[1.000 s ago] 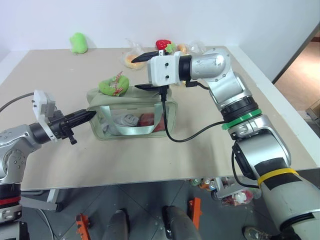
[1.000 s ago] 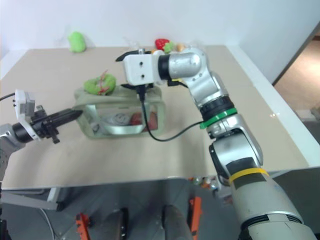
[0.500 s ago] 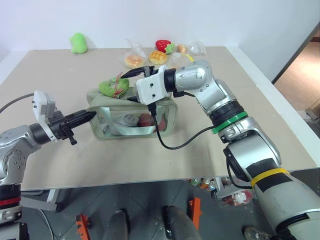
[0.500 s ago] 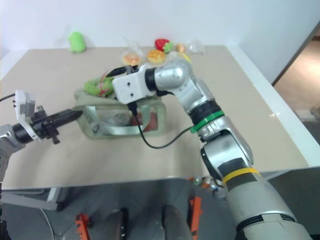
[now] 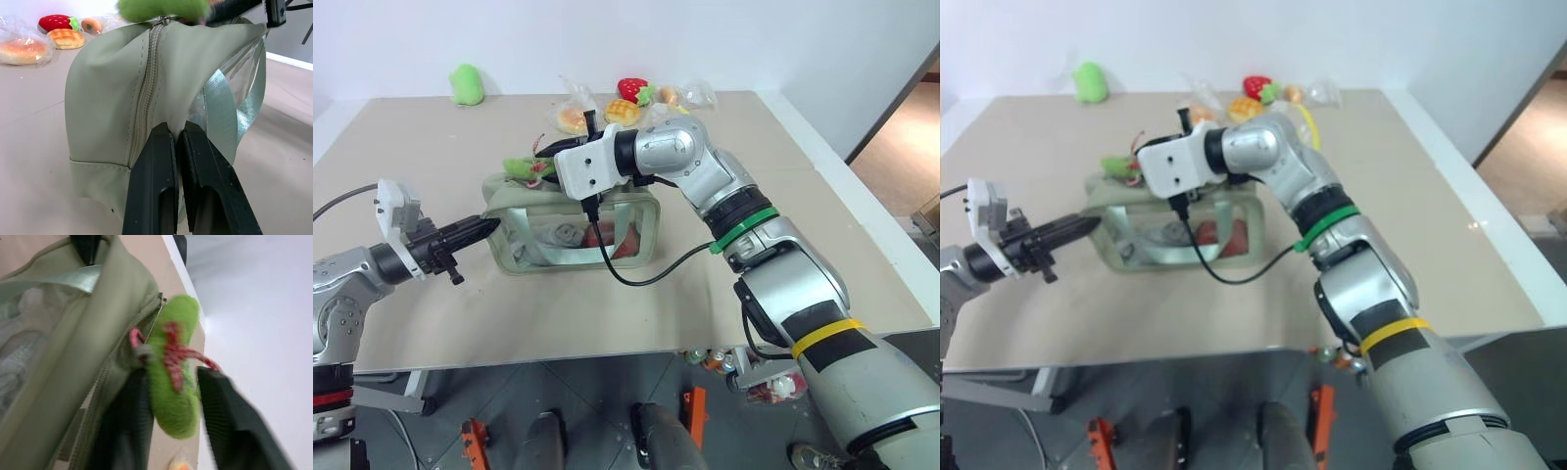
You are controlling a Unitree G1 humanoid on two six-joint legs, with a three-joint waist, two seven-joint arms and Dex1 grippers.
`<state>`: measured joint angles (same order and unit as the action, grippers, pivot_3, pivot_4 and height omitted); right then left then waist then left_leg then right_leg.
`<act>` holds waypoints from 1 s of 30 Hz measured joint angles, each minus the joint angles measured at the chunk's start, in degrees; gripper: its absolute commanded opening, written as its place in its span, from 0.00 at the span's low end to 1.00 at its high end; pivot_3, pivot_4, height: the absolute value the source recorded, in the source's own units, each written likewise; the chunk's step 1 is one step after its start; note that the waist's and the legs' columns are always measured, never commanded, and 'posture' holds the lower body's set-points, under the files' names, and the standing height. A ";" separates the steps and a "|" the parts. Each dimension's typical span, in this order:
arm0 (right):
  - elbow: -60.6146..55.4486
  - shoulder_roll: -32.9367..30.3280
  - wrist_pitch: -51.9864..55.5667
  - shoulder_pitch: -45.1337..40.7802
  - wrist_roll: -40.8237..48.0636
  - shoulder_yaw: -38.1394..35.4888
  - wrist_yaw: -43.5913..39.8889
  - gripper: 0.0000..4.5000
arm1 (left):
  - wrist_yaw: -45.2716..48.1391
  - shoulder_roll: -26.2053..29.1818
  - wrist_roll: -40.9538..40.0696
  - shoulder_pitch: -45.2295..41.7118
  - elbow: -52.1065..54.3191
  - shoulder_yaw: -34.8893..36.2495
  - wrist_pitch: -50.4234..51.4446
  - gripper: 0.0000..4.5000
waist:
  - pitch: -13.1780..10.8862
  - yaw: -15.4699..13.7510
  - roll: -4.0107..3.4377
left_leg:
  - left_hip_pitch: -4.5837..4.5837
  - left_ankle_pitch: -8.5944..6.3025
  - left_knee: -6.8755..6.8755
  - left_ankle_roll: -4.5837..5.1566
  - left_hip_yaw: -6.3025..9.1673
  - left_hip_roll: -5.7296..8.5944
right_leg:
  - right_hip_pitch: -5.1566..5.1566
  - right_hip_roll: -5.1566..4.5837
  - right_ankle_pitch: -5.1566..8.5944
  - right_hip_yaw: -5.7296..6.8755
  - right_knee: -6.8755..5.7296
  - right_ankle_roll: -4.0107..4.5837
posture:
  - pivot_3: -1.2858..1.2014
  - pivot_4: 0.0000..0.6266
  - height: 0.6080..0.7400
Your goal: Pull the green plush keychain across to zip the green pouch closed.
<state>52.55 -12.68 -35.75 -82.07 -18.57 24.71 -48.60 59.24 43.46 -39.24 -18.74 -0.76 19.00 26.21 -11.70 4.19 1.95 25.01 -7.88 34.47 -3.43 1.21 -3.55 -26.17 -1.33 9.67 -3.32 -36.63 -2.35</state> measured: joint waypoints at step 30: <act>-13.49 -23.07 9.75 5.50 10.53 -8.94 -16.15 0.01 | 0.20 -1.73 0.53 -2.34 -2.61 -1.07 -1.01 0.00 | 0.00 -0.64 0.00 | 0.00 0.00 0.06 0.00 -0.08 0.02 | 0.01 -0.03 0.06 -0.05 -0.05 -0.01 | 0.52 0.24 1.00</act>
<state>39.06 -35.75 -26.00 -76.57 -8.04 15.77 -64.75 59.43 41.74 -38.71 -21.08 -3.37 17.92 25.20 -11.70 3.56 1.95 25.01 -7.88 34.54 -3.43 1.13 -3.53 -26.17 -1.36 9.73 -3.37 -36.68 -2.36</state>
